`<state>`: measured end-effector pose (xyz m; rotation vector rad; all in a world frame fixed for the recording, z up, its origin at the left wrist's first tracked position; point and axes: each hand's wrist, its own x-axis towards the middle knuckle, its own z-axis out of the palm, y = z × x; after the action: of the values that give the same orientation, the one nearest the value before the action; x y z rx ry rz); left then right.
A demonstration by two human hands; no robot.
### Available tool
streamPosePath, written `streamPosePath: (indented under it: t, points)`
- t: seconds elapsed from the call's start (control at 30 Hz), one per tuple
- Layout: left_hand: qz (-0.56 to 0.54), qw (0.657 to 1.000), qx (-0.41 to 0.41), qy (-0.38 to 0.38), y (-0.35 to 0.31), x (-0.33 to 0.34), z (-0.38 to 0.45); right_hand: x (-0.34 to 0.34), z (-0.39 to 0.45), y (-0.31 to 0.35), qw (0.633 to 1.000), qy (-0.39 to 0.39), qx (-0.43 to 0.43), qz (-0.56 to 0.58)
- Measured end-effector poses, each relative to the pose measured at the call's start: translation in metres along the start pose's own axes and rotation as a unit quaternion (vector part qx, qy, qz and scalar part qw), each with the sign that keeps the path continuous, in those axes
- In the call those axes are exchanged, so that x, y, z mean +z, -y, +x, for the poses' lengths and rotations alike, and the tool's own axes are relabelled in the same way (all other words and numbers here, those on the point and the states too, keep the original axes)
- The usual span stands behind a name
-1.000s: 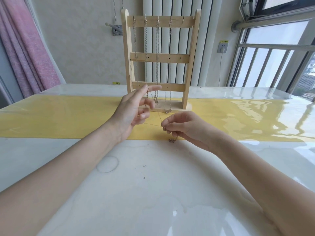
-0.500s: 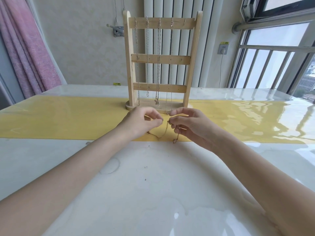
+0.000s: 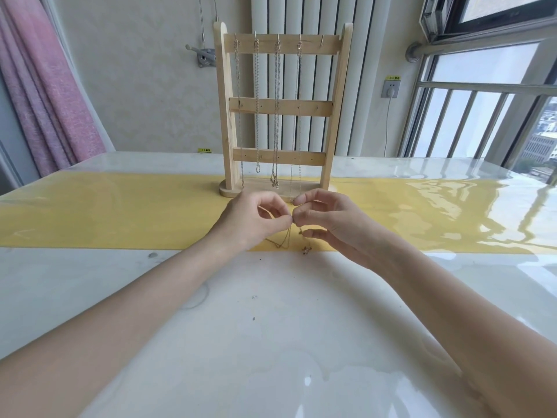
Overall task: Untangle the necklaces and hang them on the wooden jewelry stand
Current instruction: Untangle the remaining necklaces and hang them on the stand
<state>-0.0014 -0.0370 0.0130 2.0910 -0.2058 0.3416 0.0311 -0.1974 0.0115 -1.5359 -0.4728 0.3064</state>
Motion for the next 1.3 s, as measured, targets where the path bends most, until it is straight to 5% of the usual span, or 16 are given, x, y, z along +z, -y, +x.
streamPosePath:
  t: [0.3,0.67,1.3]
  points:
    - [-0.085,0.993,-0.014,0.078,-0.0064,0.0002,-0.0035,-0.0017,0.0017,0.0030,0.995,0.040,0.042,0.084]
    - [-0.117,0.989,-0.089,0.015,-0.0068,-0.0017,-0.0019,0.0019,0.0018,0.0005,0.997,-0.001,-0.021,0.074]
    - [-0.086,0.994,-0.074,-0.004,-0.0025,-0.0068,0.0026,0.0006,-0.0010,0.0007,1.000,0.003,-0.024,0.017]
